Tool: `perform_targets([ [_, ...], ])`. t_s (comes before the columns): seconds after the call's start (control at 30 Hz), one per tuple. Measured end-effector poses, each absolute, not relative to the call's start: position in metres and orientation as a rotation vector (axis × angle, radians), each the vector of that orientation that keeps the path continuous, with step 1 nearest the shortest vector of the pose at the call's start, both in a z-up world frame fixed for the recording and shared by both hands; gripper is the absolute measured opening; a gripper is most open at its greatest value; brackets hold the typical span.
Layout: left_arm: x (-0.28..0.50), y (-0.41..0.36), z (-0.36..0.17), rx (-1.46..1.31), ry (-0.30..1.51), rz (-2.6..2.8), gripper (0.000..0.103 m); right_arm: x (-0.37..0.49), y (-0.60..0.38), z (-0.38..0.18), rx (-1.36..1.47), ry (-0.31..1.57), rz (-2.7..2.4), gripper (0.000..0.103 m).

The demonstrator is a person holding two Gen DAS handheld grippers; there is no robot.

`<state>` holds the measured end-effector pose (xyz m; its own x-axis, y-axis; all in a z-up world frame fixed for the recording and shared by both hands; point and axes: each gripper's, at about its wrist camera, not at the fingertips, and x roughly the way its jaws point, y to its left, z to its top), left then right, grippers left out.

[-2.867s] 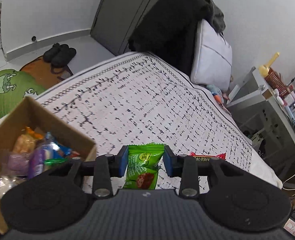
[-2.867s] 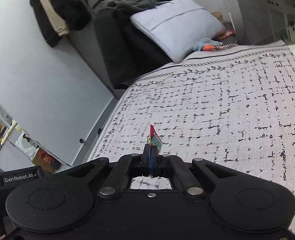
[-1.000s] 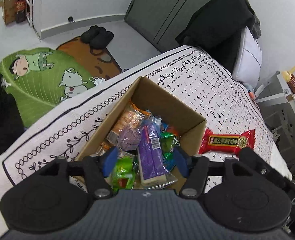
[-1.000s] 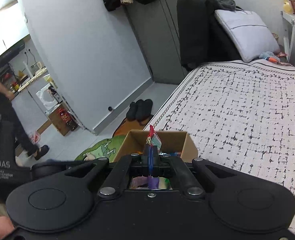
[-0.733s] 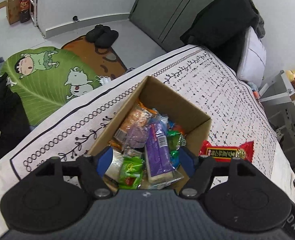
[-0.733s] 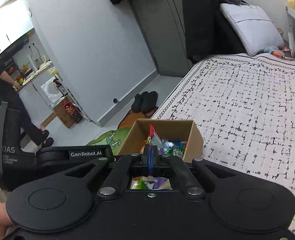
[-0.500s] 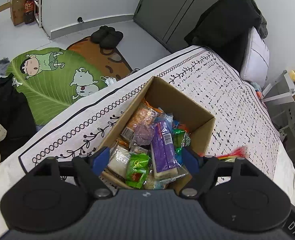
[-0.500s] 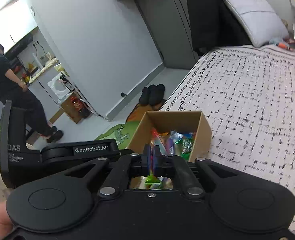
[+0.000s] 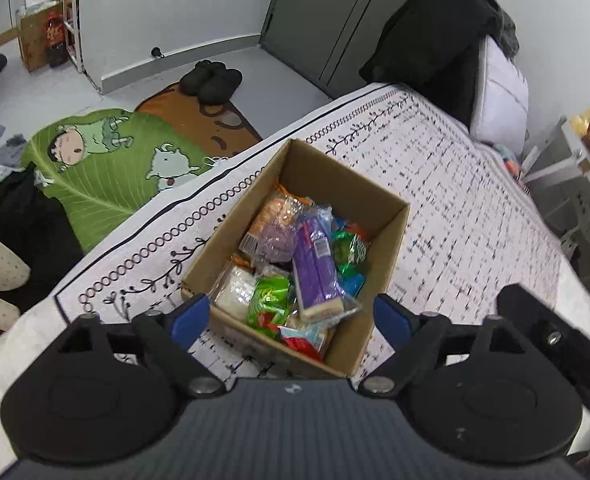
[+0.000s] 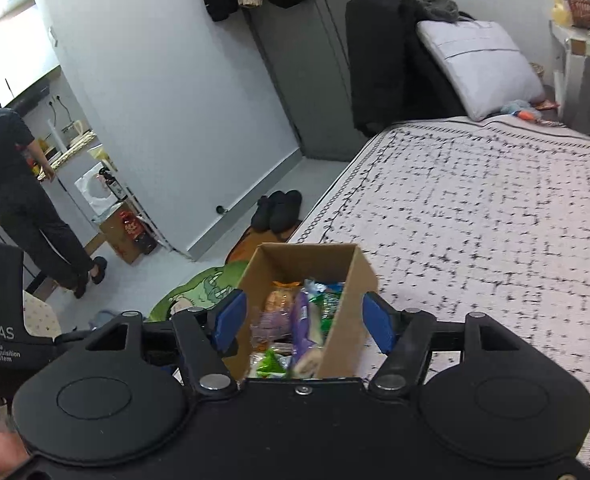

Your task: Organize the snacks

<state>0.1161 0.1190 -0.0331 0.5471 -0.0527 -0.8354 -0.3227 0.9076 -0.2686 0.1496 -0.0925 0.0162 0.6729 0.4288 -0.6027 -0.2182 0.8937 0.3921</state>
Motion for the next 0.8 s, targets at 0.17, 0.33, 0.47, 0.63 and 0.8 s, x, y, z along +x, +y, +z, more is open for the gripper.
perform_targets([
  [0.17, 0.104, 0.104, -0.024, -0.388, 0.971, 0.147, 0.095, 0.14, -0.107, 0.023, 0.294, 0.733, 0.363, 0.076],
  [0.33, 0.09, 0.09, -0.01, -0.357, 0.931, 0.121, 0.096, 0.129, -0.123, 0.028, 0.298, 0.716, 0.359, 0.086],
  [0.47, 0.077, 0.081, -0.001, -0.32, 0.898, 0.12, 0.102, 0.114, -0.137, 0.029, 0.296, 0.694, 0.355, 0.091],
  [0.63, 0.061, 0.068, 0.008, -0.294, 0.858, 0.091, 0.103, 0.097, -0.152, 0.029, 0.285, 0.675, 0.339, 0.1],
  [0.8, 0.046, 0.058, 0.01, -0.266, 0.849, 0.087, 0.103, 0.081, -0.166, 0.029, 0.272, 0.666, 0.337, 0.103],
])
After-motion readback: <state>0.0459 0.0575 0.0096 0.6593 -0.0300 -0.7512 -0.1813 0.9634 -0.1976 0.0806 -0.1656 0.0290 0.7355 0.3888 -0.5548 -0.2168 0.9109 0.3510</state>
